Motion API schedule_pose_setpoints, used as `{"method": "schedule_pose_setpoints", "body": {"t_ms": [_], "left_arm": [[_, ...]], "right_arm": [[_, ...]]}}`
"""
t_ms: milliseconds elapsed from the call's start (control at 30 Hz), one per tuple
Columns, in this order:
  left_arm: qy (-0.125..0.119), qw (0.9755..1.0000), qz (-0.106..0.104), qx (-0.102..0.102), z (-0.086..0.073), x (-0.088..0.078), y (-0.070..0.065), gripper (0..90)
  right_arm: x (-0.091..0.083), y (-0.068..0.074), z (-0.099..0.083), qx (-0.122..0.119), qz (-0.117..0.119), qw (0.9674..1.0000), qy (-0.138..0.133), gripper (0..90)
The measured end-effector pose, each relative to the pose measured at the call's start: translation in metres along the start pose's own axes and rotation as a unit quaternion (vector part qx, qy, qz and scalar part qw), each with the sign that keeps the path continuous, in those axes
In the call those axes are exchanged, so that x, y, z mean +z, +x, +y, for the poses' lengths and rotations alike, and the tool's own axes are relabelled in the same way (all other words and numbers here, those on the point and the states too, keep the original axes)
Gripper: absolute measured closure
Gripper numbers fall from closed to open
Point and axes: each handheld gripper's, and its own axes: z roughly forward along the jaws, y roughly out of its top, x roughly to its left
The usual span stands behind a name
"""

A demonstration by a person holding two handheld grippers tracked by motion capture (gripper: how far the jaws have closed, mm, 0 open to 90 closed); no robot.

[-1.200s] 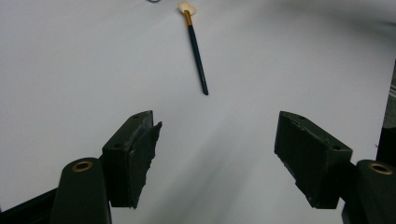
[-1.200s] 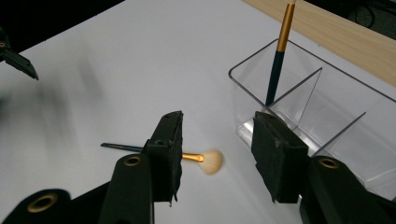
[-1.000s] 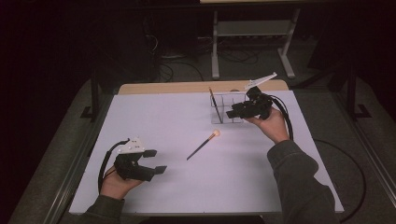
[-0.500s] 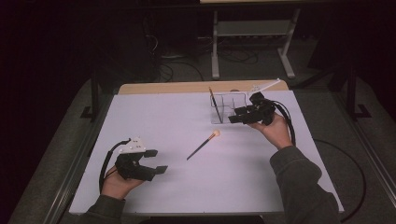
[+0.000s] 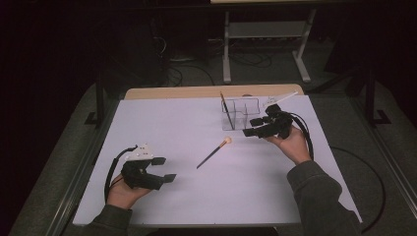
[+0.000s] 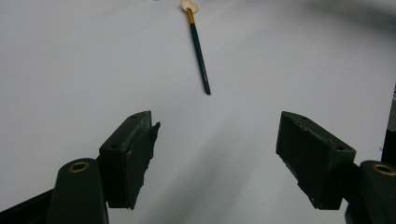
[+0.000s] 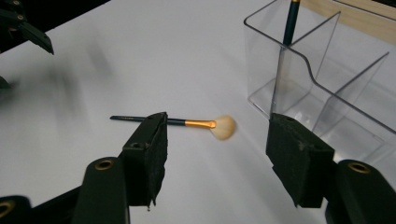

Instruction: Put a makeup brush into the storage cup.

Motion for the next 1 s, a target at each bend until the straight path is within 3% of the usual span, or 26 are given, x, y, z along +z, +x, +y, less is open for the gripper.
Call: {"method": "schedule_pose_setpoints", "body": {"t_ms": [200, 467, 600, 1000], "left_arm": [[0.001, 1.0, 0.001, -0.002, 0.002, 0.002, 0.001, 26.8], [-0.003, 1.0, 0.001, -0.002, 0.006, 0.004, 0.001, 26.8], [-0.001, 1.0, 0.0, 0.0, 0.008, 0.005, 0.001, 26.7], [0.013, 0.9999, -0.006, 0.002, 0.025, 0.014, 0.0, 29.1]], "right_arm": [[-0.004, -0.001, -0.007, -0.003, -0.001, 1.0, -0.004, 33.1], [-0.016, 0.01, -0.014, -0.021, -0.003, 0.9997, -0.014, 32.1], [-0.019, 0.013, -0.02, -0.019, -0.004, 0.9998, -0.008, 30.9], [-0.028, 0.026, -0.03, -0.028, 0.003, 0.9995, -0.014, 30.0]]}}
